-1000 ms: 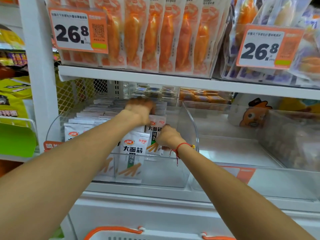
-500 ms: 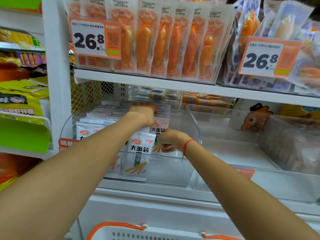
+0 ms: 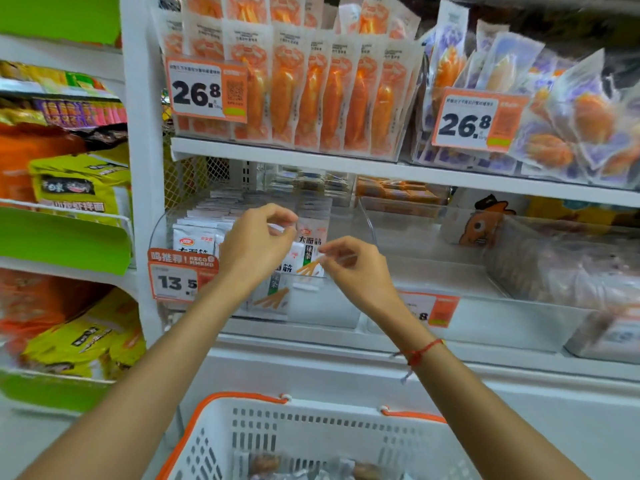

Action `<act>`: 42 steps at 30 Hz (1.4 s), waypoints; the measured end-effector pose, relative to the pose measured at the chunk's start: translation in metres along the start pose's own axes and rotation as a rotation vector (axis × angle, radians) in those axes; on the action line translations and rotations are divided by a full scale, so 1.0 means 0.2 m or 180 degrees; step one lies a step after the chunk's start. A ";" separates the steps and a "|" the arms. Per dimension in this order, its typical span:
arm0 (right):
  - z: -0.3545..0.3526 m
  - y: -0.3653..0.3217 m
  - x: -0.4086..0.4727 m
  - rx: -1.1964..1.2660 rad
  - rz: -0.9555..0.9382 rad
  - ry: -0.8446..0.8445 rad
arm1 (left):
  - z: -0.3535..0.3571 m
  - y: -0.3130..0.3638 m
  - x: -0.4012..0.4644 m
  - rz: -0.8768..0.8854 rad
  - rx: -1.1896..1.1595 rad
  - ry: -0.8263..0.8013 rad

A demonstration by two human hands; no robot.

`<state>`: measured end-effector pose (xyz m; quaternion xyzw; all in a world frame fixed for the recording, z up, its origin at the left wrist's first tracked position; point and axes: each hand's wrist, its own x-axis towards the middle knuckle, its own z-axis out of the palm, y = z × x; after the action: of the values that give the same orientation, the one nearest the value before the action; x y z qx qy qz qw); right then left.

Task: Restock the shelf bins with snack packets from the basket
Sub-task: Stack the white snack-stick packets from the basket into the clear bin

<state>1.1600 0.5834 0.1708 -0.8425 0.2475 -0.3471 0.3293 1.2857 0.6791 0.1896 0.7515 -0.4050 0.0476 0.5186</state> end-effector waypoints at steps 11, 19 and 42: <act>-0.03 0.43 -0.66 0.0541 0.1781 -0.1612 | 0.37 -0.44 -0.78 -0.1066 -0.0824 -0.0927; 0.05 0.91 -1.06 -0.0339 0.2691 -0.1743 | 0.66 -0.63 -1.32 -0.1898 -0.0547 -0.2070; 0.27 1.22 -1.46 -0.1461 0.2801 -0.2234 | 0.82 -0.84 -1.58 -0.2678 -0.0275 -0.2136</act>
<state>0.9674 0.6316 -0.1588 -0.7748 0.5177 0.1824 0.3137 1.1287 0.7438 -0.1654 0.8007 -0.2140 -0.4236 0.3655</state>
